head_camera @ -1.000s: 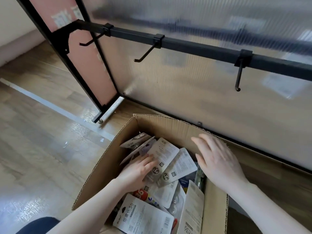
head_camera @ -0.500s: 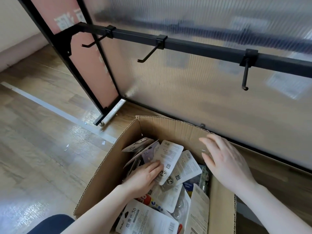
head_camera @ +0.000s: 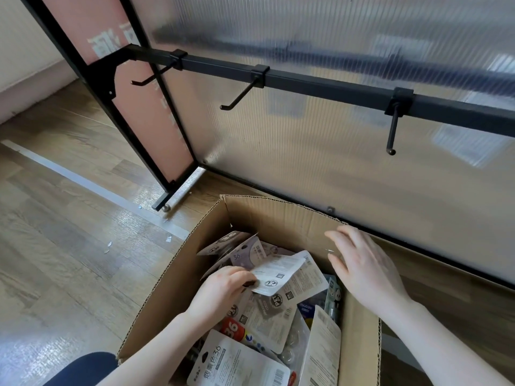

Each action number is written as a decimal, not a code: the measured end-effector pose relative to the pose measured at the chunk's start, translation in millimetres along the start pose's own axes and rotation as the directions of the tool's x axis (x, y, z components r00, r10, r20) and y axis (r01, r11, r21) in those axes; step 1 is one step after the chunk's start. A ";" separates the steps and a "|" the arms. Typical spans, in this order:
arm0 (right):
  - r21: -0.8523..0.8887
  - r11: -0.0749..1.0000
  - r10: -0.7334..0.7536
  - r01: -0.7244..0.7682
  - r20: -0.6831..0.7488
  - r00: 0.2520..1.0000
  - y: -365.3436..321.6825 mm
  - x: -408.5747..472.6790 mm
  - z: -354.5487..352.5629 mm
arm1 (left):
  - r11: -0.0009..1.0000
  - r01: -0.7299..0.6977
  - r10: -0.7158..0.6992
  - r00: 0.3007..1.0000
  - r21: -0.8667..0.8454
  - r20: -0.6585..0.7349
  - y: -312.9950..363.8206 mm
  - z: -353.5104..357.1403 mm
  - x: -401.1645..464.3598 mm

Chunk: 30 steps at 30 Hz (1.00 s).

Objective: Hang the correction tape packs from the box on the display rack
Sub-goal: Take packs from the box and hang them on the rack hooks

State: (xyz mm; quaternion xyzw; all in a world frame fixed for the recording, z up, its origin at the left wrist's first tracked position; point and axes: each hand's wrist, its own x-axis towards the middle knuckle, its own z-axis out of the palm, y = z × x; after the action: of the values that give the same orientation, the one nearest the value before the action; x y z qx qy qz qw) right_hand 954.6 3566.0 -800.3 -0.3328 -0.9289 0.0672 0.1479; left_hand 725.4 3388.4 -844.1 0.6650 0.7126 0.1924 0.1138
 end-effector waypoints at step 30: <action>-0.221 0.969 0.000 0.108 0.437 0.899 -26.8 9.5 -15.5 | 0.359 0.387 -0.663 0.746 -0.849 0.060 15.2 -45.9 -11.8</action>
State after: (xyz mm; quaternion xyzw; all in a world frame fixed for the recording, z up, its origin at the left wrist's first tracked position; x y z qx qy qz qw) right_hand 936.5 3551.9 -777.4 -0.2987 -0.9486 0.0227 -0.1019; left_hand 721.0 3371.6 -797.4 0.2271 0.7208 0.5486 0.3576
